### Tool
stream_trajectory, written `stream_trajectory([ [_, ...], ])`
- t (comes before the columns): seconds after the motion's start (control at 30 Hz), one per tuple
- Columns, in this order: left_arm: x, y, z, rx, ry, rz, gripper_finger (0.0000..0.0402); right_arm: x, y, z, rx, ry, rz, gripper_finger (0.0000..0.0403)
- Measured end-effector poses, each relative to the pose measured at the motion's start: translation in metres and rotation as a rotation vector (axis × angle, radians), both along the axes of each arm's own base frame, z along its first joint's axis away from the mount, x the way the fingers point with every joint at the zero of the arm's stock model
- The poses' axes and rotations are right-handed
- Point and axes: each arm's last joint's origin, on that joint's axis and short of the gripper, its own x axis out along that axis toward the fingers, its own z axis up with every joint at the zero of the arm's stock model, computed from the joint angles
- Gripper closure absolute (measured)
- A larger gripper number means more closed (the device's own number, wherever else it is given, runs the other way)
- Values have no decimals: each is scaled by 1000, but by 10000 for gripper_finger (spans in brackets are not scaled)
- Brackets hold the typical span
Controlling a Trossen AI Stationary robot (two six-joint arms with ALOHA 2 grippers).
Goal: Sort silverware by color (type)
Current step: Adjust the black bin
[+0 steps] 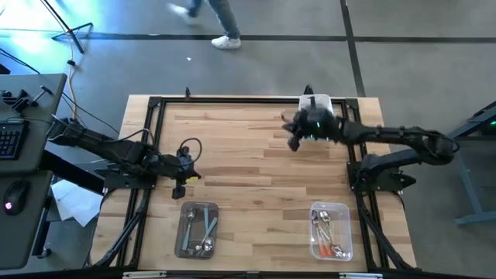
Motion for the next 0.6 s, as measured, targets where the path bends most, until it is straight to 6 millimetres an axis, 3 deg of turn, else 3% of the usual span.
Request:
stream_trajectory([
  [0.27,8,-2,16,-24,254,118,381,21,71,2,-92,-211,212,403],
  [0.43,3,-6,13,-79,368,104,347,40,111,-27,-56,-143,316,403],
  [0.6,-3,-7,14,-73,379,159,349,65,151,-61,-65,-202,409,403],
])
